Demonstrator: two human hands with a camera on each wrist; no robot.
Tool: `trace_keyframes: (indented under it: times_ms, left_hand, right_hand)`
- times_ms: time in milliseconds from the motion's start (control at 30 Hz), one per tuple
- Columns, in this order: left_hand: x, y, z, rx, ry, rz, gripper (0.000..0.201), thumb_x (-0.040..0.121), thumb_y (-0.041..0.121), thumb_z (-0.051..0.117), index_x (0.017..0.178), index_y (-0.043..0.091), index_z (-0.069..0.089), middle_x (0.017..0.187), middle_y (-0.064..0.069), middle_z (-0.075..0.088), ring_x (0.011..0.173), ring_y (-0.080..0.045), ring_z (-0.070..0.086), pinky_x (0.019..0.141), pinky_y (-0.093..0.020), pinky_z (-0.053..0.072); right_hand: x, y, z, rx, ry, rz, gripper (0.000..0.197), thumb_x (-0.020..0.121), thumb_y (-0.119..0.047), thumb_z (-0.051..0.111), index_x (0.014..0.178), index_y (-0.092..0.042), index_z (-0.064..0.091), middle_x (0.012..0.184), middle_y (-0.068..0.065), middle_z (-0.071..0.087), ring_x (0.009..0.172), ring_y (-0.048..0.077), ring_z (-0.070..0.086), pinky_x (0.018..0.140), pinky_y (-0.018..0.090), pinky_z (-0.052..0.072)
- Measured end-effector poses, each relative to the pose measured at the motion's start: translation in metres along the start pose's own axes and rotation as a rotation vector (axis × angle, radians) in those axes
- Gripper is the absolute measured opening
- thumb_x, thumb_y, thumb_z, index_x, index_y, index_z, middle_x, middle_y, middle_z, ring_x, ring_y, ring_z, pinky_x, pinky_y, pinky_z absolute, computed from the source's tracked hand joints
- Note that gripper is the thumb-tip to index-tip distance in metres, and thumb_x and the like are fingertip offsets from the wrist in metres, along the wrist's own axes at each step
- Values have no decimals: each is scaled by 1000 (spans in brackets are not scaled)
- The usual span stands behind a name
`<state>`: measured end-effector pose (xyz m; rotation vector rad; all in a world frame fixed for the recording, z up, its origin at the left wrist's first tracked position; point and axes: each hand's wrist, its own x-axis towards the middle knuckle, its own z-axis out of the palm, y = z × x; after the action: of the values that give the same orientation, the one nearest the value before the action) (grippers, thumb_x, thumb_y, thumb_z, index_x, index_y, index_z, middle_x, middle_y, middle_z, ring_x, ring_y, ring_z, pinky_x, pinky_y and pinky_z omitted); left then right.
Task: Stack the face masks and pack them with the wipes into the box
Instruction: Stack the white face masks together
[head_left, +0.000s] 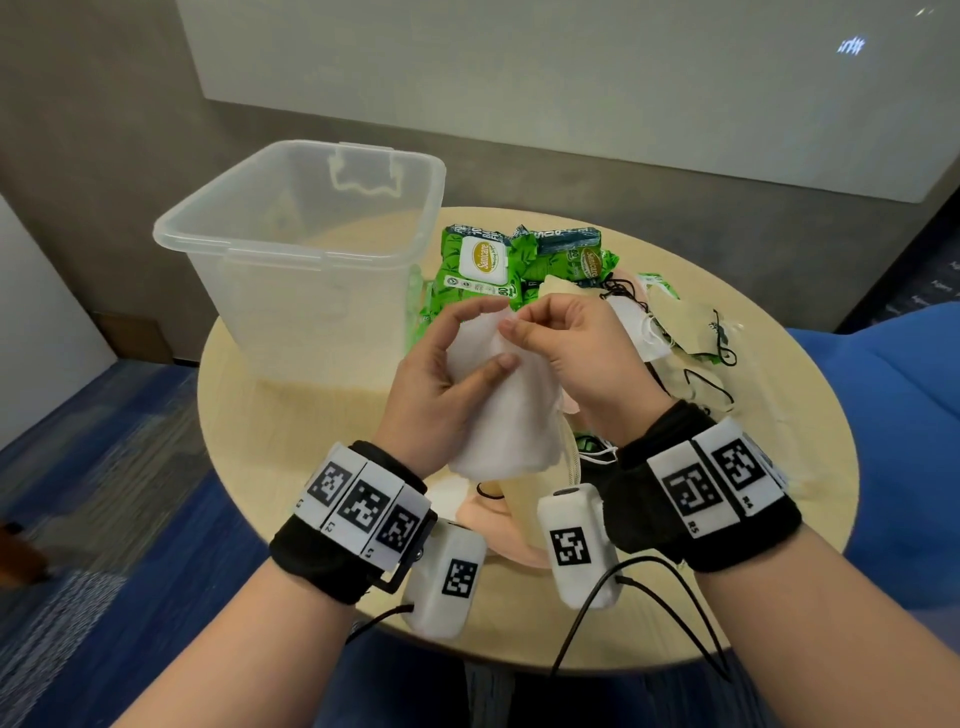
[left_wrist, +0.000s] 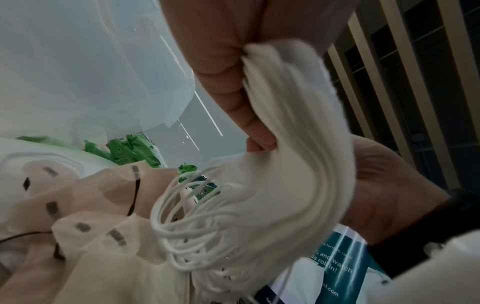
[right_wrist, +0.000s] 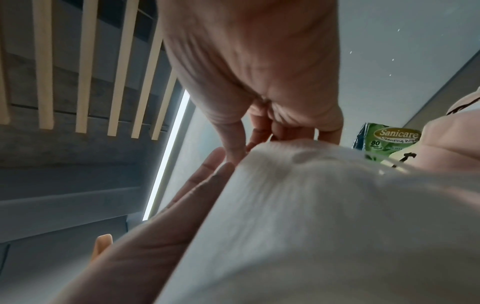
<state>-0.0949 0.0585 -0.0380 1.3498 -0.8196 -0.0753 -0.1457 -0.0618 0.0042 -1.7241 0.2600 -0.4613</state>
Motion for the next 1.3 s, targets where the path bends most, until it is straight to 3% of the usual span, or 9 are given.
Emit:
trace_keyframes:
  times_ms: [200,333,433,567,833,933,1000,1100,1300]
  left_hand:
    - [4,1,-10,-7,36,12,17,77,15,64,89,27,63,88,24,66,92,3,58,83,-15,45]
    - [7,2,-14,-37,87,9,18,79,5,66,81,23,63,80,23,66,81,4,59,75,-13,47]
    - [6,3,-10,-63,57,-4,24,83,-3,63,79,20,65,75,20,68,76,6,58,72,-10,45]
    - [6,2,-8,-103,27,-32,24,75,8,67,70,31,74,72,14,70,74,2,62,75,-12,47]
    - [6,6,-9,-42,46,-34,21,84,-3,61,79,17,67,74,18,69,77,5,59,73,-9,45]
    - [4,6,-11,-118,44,-65,22,87,-2,57,81,17,67,79,14,68,80,0,61,70,-13,48]
    - [2,3,-12,-221,54,-116,27,85,2,58,77,24,71,80,10,68,77,-7,63,65,-18,51]
    - [-2,0,-4,-261,91,-175,33,84,2,57,75,28,75,75,3,65,71,-14,58,64,-21,53]
    - [5,7,4,-243,40,-231,28,89,-4,50,90,15,71,72,6,70,67,-6,63,64,-17,52]
  right_hand:
    - [1,4,-7,-191,-49,-76,24,80,-18,71,94,-18,51,69,3,51,63,12,46,62,25,37]
    - [4,4,-18,-281,-192,-8,23,75,-20,76,89,-15,59,79,10,62,73,19,58,68,39,47]
    - [2,0,-18,-268,-211,-37,16,75,-16,75,77,-4,64,71,9,55,66,14,49,61,30,37]
    - [0,1,-17,-282,-214,-47,17,76,-18,75,76,-6,63,60,-1,48,47,-2,40,43,12,29]
    - [-3,3,-20,-198,-289,-1,18,78,-2,69,92,8,65,85,17,66,78,21,59,72,33,47]
    - [-5,4,-21,-154,-220,-2,18,81,-4,67,93,9,64,81,16,66,65,12,60,59,22,47]
    - [-7,5,-21,-40,-115,34,16,85,-5,63,97,5,62,66,3,65,46,3,54,44,14,40]
    - [-10,13,-15,145,-3,93,17,93,-12,54,107,-3,56,51,-7,58,35,2,47,32,14,31]
    - [-25,23,9,341,-83,112,21,97,-7,43,117,-6,48,80,10,61,38,7,53,33,17,40]
